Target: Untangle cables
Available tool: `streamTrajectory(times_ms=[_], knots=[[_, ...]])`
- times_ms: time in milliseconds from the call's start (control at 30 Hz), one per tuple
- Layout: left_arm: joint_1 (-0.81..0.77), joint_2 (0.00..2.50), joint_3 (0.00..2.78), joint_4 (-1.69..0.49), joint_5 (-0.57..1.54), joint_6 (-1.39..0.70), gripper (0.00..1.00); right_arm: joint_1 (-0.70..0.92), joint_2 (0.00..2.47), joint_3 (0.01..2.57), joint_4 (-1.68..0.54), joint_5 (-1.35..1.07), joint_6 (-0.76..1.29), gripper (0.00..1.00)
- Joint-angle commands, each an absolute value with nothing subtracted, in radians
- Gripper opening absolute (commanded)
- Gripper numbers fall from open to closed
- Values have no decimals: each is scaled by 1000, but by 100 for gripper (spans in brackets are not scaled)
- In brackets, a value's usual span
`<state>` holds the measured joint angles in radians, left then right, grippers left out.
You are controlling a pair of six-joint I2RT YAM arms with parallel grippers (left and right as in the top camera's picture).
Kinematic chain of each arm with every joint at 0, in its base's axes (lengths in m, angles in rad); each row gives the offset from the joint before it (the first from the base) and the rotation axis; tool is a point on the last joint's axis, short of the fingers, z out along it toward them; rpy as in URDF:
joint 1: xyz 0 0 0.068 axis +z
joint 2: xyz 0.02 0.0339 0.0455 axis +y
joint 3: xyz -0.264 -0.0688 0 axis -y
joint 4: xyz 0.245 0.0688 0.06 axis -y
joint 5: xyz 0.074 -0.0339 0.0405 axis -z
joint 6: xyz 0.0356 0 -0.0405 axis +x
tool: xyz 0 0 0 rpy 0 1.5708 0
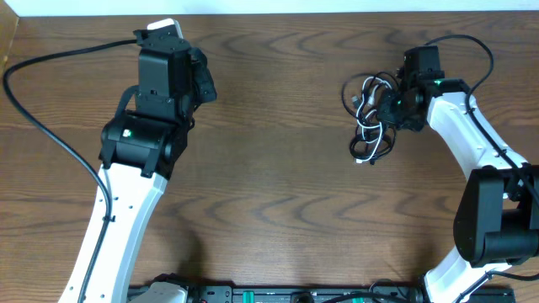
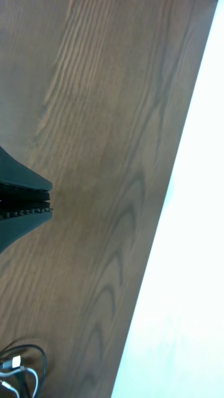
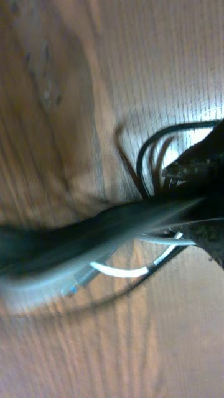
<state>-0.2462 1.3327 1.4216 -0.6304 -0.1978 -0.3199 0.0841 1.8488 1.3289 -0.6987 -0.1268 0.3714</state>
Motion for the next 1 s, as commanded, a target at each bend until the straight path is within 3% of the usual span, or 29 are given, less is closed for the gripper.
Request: streamTrajectory(times_ms=[0, 100, 267, 467, 700, 967], knots=[[-246, 1356, 1426, -651, -149, -303, 8, 104, 1851, 1327, -694, -236, 230, 17], [-246, 1378, 1426, -658, -51, -304, 8, 120, 1851, 1327, -692, -376, 128, 23], [-246, 1427, 1426, -658, 77, -303, 7, 170, 1845, 1328, -698, -553, 16, 52], [-247, 1469, 1426, -659, 158, -303, 7, 194, 1791, 1329, -727, -700, -79, 73], [-248, 1512, 1426, -658, 245, -304, 8, 160, 1678, 1329, -733, -685, -36, 79], [-298, 1568, 1426, -652, 262, -307, 7, 123, 1654, 1328, -760, -357, 211, 77]])
